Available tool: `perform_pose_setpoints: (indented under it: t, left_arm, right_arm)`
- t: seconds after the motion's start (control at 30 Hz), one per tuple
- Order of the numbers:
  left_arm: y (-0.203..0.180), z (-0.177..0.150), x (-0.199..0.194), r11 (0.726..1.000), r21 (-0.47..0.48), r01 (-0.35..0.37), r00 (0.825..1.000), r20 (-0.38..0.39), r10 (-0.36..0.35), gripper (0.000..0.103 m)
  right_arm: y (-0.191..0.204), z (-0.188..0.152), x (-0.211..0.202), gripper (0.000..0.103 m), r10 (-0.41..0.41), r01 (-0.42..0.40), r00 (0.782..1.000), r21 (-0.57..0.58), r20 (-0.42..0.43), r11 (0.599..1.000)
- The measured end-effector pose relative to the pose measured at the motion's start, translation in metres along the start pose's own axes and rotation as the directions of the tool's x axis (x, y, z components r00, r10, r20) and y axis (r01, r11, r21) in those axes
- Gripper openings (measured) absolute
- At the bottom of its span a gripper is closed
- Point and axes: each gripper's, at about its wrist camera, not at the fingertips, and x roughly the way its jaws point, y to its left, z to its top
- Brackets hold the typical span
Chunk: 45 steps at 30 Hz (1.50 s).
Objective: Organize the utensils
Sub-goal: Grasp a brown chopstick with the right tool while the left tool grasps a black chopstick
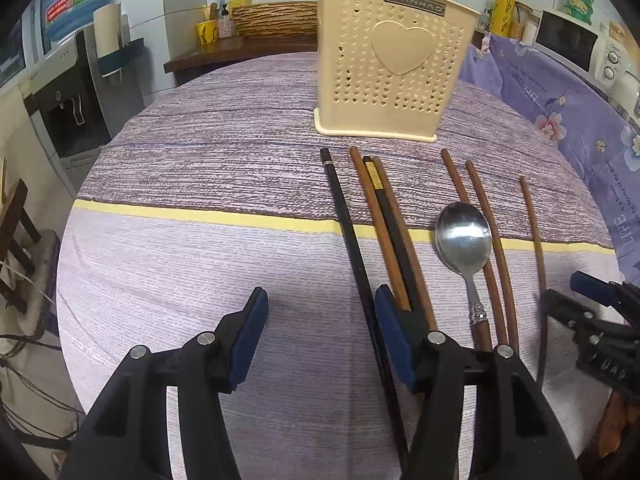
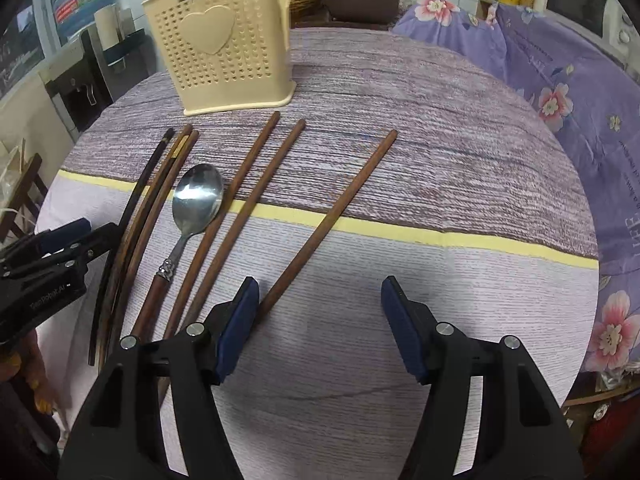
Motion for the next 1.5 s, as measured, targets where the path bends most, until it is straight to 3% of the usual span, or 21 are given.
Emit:
perform_pose_setpoints:
  t: [0.17,0.4,0.73,0.97,1.27,1.5]
  left_arm:
    - [0.004,0.002,0.0,1.0,-0.021,0.007,1.0,-0.008,-0.007,0.057]
    - [0.002,0.02,0.006,0.999,-0.042,0.024,1.0,0.005,-0.024,0.057]
    - [-0.004,0.048,0.028,0.998,-0.054,0.009,1.0,-0.001,-0.009,0.048]
    - [-0.009,0.063,0.047,0.999,-0.031,-0.021,0.999,-0.026,0.021,0.03]
    - [-0.01,0.078,0.057,0.999,-0.016,-0.03,0.999,-0.045,0.029,0.01]
    - [-0.007,0.081,0.059,1.0,-0.026,-0.017,0.999,-0.041,0.016,0.009]
  right_arm:
    - [-0.025,0.004,0.0,0.063,0.083,-0.082,0.997,0.117,-0.006,0.99]
    - [-0.037,0.028,0.005,0.06,0.037,-0.048,0.998,0.219,0.051,0.974]
    - [-0.03,0.065,0.029,0.044,-0.034,0.027,0.999,0.24,0.027,0.97]
    - [-0.027,0.08,0.044,0.021,-0.067,0.061,0.998,0.252,0.016,0.966]
    - [-0.015,0.111,0.065,0.012,-0.124,0.119,0.992,0.209,0.011,0.971]
    - [-0.009,0.109,0.066,0.011,-0.134,0.127,0.99,0.16,0.032,0.979]
